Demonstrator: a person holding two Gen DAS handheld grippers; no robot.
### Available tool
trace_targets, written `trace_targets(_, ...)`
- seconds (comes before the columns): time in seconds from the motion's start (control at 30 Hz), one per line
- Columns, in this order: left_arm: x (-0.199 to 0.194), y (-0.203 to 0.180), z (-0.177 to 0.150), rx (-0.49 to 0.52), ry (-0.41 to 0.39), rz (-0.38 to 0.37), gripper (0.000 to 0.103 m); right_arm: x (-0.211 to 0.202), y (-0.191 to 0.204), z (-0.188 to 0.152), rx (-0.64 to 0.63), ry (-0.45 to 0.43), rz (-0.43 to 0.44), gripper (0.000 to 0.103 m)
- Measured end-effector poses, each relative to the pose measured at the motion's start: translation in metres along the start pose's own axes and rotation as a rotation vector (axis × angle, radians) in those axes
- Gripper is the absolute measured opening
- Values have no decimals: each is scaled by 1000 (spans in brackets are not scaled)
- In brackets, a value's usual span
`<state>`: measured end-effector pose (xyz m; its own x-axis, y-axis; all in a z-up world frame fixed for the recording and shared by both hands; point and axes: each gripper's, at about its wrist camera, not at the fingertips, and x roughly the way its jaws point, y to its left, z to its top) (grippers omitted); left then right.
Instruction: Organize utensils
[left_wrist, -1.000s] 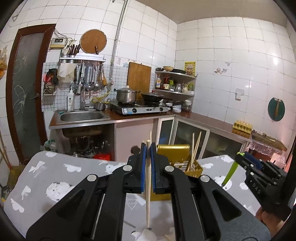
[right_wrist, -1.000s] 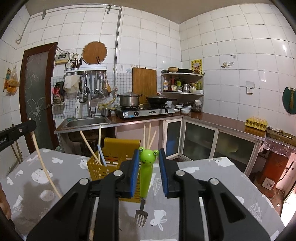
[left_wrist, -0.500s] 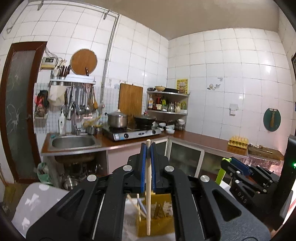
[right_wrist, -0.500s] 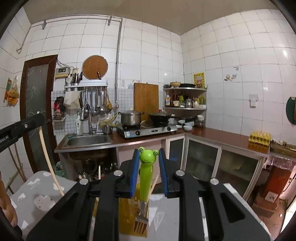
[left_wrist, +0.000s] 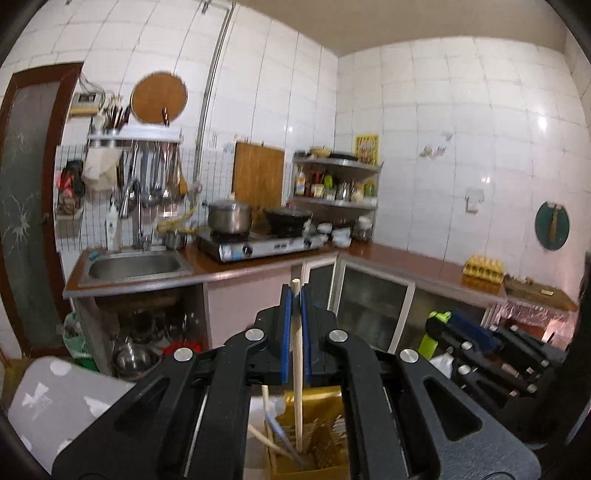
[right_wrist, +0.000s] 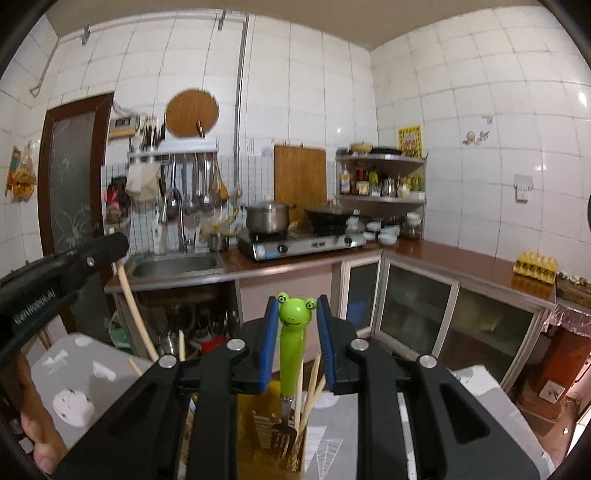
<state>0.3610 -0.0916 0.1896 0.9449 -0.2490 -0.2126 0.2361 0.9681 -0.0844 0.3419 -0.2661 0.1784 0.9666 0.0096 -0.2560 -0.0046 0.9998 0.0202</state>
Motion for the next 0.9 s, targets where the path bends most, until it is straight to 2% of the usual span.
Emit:
trace_targets(0.17,34,14,-39,-30,127,10,4,23,-3,-26,11,86,16,22)
trace_targets(0.33,40,25,-62,-22,192,43,5,33,-10,-50,34,167,31,24)
trace_targets(0.37,35,29,-63,-29,199,47,5,32,-11,-53,28,174,24,35)
trace_targets(0.4,30,32,-64,-39,209,44,6,28,-12,-57,20,177,7,52)
trace_targets(0.43,25,35,-64,-50,217,42,10,23,-13,-59,18,175,-3,57)
trace_targets(0.47,18,39,-64,-61,224,37,14,20,-15,-61,17,176,-8,57)
trace_targets(0.5,10,41,-65,-66,228,40,24,14,-18,-63,23,185,-19,57)
trace_targets(0.53,2,43,-65,-67,226,56,42,7,-21,-65,33,195,-26,58)
trace_targets(0.6,-18,50,-65,-70,209,78,58,-7,-26,-68,46,205,-30,63)
trace_targets(0.67,-35,55,-66,-80,204,78,67,-27,-30,-75,50,211,-36,68)
trace_targets(0.73,-56,58,-69,-78,211,83,82,-42,-30,-82,46,229,-34,71)
trace_targets(0.83,-83,65,-80,-76,215,106,98,-60,-28,-97,37,264,-29,76)
trace_targets(0.9,-94,68,-90,-73,243,110,98,-71,-24,-111,35,292,-15,80)
